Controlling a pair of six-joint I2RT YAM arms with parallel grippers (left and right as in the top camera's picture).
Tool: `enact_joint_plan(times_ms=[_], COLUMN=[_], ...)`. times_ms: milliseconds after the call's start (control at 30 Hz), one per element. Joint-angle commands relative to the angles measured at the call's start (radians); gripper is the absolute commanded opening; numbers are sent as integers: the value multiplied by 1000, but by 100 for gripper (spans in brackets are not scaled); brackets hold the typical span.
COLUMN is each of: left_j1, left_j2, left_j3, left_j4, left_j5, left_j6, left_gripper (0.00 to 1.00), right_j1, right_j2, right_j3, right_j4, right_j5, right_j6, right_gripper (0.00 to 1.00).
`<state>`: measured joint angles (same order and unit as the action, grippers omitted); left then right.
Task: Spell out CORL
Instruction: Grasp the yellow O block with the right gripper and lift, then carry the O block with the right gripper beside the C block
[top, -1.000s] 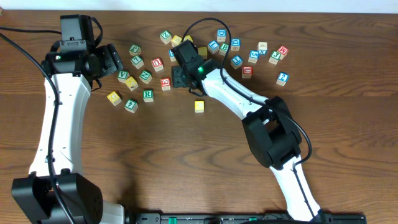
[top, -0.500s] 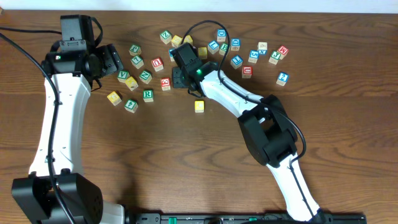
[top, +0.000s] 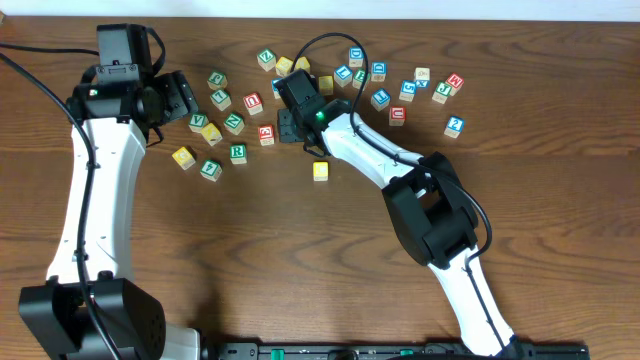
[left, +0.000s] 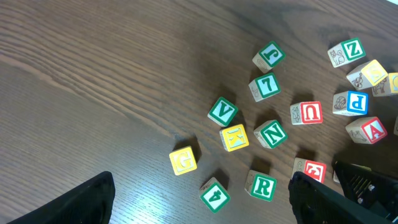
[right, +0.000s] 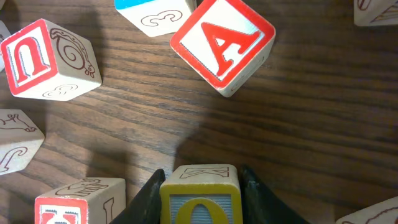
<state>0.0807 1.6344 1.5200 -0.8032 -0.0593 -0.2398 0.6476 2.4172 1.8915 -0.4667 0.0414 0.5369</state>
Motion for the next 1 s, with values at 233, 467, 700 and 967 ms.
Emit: enact_joint_plan(times_ms=[233, 467, 700, 967], left_j1=[3, 3, 3, 3], left_j2=[13, 13, 13, 13], left_j3=[6, 6, 6, 6], left_j4=[0, 0, 0, 8], left_j5=[-16, -16, -17, -16], left_j6=[-9, -9, -9, -9], left_gripper=[88, 88, 88, 88], right_j1=[0, 0, -24, -55], right_j2=[-105, -242, -414, -478], right_j3=[13, 13, 12, 8], right_j4=[-61, -142, -369, -603], right_j5=[36, 63, 92, 113], right_j6=[-82, -108, -108, -45], right_gripper=[27, 27, 26, 25])
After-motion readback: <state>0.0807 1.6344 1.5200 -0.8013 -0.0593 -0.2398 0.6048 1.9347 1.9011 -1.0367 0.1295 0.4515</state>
